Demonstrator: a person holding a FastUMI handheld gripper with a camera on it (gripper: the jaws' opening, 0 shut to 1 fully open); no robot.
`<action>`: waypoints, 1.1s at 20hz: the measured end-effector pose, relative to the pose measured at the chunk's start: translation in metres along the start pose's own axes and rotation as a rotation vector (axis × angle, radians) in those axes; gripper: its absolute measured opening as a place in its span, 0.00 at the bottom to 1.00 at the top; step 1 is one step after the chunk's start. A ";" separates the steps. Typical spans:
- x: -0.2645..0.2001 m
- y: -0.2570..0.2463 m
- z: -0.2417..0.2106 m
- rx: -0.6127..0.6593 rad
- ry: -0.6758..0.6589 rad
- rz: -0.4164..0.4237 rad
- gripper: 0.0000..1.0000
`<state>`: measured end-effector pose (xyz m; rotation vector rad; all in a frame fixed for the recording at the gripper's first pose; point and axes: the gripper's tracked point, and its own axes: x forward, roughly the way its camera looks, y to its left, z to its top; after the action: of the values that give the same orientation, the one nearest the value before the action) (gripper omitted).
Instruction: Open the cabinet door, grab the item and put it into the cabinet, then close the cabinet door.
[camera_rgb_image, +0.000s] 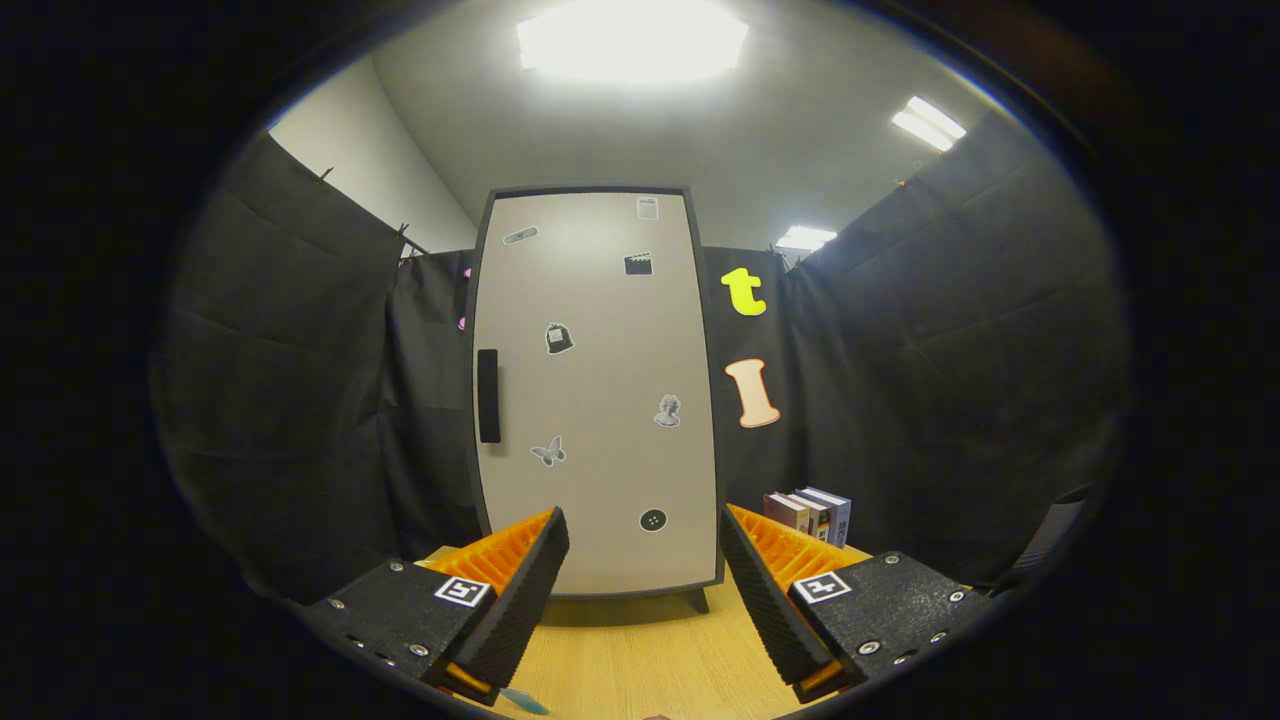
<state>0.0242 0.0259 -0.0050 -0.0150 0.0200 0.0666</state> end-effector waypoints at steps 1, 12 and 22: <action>0.005 0.003 0.003 0.005 0.000 0.005 0.94; 0.067 0.063 0.037 0.027 -0.017 0.125 0.94; 0.135 0.113 0.050 0.027 -0.002 0.216 0.94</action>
<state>0.1522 0.1487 0.0408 0.0138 0.0203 0.2819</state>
